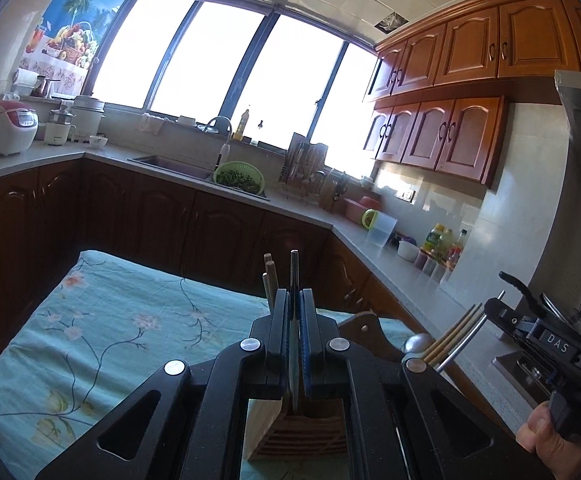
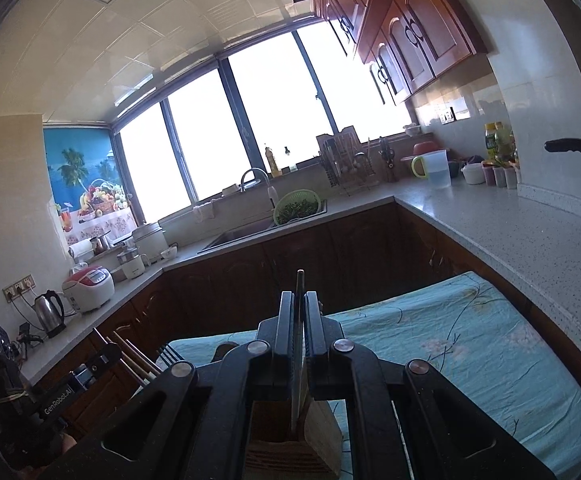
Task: Organize utensils
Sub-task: 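Insert the metal chopsticks into the holder with both tools and open them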
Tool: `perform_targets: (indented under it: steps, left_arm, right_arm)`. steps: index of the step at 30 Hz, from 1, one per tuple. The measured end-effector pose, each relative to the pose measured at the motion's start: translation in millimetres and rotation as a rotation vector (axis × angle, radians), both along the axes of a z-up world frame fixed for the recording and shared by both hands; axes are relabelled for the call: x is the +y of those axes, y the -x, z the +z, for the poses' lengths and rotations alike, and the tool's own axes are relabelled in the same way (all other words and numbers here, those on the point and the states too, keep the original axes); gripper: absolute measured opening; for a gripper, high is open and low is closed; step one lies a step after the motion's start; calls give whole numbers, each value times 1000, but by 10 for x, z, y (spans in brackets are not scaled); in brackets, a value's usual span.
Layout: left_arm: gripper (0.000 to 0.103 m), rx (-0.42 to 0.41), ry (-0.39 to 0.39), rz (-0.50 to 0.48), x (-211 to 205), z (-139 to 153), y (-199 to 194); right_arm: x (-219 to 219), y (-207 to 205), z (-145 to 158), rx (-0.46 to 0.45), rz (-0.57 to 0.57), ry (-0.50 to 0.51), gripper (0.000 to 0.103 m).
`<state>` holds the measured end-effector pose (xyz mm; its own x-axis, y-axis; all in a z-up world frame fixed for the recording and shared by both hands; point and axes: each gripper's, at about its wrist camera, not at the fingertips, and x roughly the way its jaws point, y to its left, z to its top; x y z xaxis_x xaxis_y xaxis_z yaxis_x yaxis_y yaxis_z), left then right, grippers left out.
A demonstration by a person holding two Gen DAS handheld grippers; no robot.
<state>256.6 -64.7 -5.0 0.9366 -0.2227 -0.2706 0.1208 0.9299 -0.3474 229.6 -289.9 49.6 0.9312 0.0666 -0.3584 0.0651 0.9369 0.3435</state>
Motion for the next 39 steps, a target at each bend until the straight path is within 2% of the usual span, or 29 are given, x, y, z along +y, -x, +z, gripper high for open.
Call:
perform_targets:
  steps: [6, 20, 34, 36, 39]
  left_arm:
    - [4, 27, -12, -9, 56, 90, -22]
    - [4, 59, 11, -19, 160, 147, -105]
    - [4, 91, -17, -12, 111, 160, -104]
    - [4, 99, -18, -12, 103, 169, -112]
    - [6, 112, -21, -11, 98, 184, -110]
  right_arm:
    - [51, -67, -216, 64, 16, -6, 5]
    - [38, -91, -230, 78, 15, -21, 5]
    - [52, -69, -228, 93, 23, -38, 5]
    - [43, -71, -235, 98, 26, -42, 10]
    - [31, -57, -234, 105, 33, -52, 10]
